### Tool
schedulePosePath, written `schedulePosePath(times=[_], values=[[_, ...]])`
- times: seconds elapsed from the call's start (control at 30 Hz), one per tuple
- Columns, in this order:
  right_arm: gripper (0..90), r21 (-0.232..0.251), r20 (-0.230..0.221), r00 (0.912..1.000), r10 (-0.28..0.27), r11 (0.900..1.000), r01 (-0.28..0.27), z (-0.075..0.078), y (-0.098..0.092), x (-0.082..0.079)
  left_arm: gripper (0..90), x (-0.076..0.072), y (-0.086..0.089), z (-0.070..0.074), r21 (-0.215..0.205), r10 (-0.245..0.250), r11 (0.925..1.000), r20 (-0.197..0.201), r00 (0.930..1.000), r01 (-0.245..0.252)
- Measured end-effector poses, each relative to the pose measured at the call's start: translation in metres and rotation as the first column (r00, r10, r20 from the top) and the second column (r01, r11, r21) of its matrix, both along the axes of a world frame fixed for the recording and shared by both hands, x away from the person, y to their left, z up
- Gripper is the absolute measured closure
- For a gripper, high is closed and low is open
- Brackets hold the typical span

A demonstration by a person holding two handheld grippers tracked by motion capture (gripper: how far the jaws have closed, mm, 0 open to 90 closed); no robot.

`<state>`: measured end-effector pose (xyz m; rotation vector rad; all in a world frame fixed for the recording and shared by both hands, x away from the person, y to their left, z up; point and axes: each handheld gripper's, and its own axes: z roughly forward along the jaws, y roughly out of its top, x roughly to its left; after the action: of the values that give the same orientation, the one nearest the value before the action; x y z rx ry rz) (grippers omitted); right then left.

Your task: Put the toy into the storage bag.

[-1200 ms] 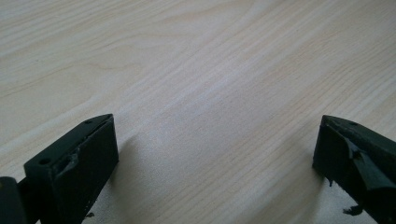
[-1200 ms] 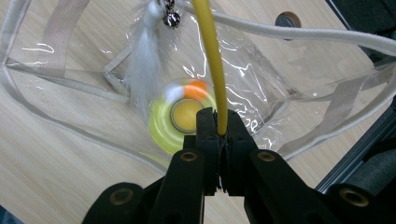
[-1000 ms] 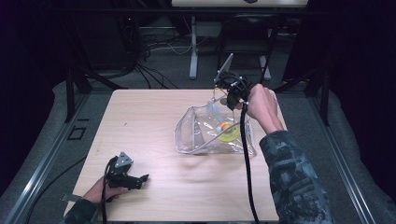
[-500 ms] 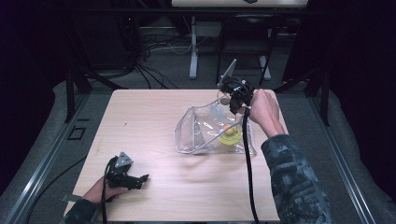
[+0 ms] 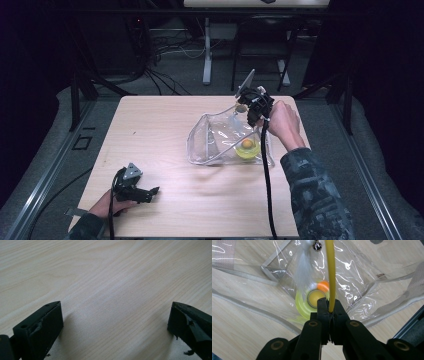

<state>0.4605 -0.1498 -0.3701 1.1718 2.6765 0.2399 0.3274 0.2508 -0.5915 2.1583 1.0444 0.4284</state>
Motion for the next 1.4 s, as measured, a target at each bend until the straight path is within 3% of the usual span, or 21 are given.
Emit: schedulePosePath(times=[0.73,1.23,1.4], values=[[86.1,-0.028,-0.034,0.999,-0.028,0.999,0.027,-0.01,0.001,0.004,0.0,0.0,0.0,0.0,0.0,0.0,1.0,0.0,1.0,0.0],[68.1,0.042,0.026,0.9997,0.005,0.999,-0.006,0.018,-0.002,-0.006,0.0,0.0,0.0,0.0,0.0,0.0,1.0,0.0,1.0,0.0],[55.7,0.079,0.044,0.999,-0.008,0.997,0.005,0.028,-0.004,-0.011,0.0,0.0,0.0,0.0,0.0,0.0,1.0,0.0,1.0,0.0]])
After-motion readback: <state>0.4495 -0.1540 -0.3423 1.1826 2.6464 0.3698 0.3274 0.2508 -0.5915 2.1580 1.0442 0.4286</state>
